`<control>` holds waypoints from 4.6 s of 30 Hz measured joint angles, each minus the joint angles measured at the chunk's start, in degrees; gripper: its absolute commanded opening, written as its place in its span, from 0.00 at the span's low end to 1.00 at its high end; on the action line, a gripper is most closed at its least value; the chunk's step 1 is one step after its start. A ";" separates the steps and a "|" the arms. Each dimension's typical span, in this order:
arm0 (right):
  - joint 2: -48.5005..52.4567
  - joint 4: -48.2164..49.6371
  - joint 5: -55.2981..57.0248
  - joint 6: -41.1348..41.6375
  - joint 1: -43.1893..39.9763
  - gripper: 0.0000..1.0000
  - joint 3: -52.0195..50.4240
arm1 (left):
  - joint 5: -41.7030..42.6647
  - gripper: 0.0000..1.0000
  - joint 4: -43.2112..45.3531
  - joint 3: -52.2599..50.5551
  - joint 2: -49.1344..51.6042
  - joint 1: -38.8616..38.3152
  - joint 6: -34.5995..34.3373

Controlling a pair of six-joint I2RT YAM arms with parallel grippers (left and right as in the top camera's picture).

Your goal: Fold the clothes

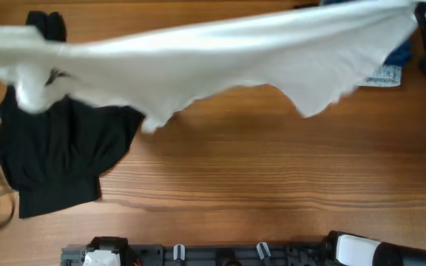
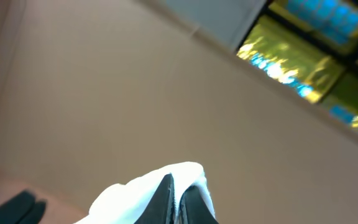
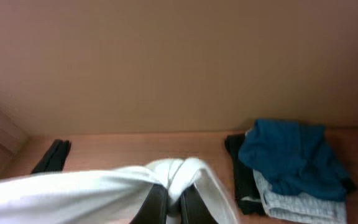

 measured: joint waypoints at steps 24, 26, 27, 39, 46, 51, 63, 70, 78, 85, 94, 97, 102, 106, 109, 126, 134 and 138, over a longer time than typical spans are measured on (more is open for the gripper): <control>25.49 29.05 0.35 -0.39 1.40 0.04 0.70 | -2.12 0.04 31.95 -0.52 35.63 3.61 13.09; 26.08 36.89 -0.24 0.42 2.29 0.04 0.39 | -2.12 0.04 39.56 -0.85 37.97 3.93 14.43; 26.08 39.10 -0.44 0.81 2.47 0.04 0.39 | -1.95 0.04 44.63 -0.92 38.84 3.96 15.52; 30.38 38.73 -1.11 3.02 3.98 0.04 1.14 | 0.52 0.04 39.10 1.53 38.93 6.49 20.98; 40.09 31.10 -1.07 0.22 6.01 0.04 0.52 | 0.70 0.04 18.67 1.64 48.06 8.04 21.33; 39.65 31.04 -1.09 -0.44 5.90 0.04 0.48 | 1.14 0.04 18.67 1.38 49.05 8.04 20.90; 8.94 14.01 1.29 -3.93 4.37 0.04 0.57 | 1.33 0.04 5.86 3.28 18.82 1.99 20.72; -3.48 8.07 5.44 -5.20 4.37 0.04 1.42 | 1.31 0.04 3.61 4.98 3.30 0.55 20.72; -2.21 7.89 7.15 -6.08 4.37 0.04 1.40 | 1.33 0.04 4.17 4.96 4.17 0.50 20.74; 11.41 16.61 5.95 -6.27 4.37 0.04 1.40 | 1.33 0.04 11.02 4.94 19.58 0.57 20.74; 33.57 43.12 2.56 -2.89 5.07 0.04 0.22 | 0.92 0.04 37.81 3.67 44.72 2.56 20.72; 33.73 51.45 1.57 0.39 5.11 0.04 0.20 | 0.72 0.04 45.72 3.63 45.57 2.56 20.74; 29.16 54.88 0.59 4.24 3.61 0.04 0.79 | 1.38 0.04 40.94 15.72 44.52 2.56 20.74; 27.15 48.76 0.28 4.35 3.30 0.04 1.38 | 1.57 0.04 30.38 19.58 41.53 2.58 20.79; 29.70 43.17 -0.07 2.93 3.65 0.04 0.74 | 1.55 0.04 17.68 20.09 42.69 2.58 20.74; 39.47 3.72 -6.23 -7.91 5.84 0.04 -1.64 | 8.61 0.04 -31.71 17.84 56.24 2.62 16.15; 31.08 -13.88 -1.57 -8.63 5.84 0.05 -1.57 | 9.75 0.04 -46.51 17.99 48.48 2.62 13.16; 24.85 -13.99 2.16 -7.28 5.84 0.05 -5.77 | 10.80 0.04 -46.69 12.79 43.56 2.62 11.23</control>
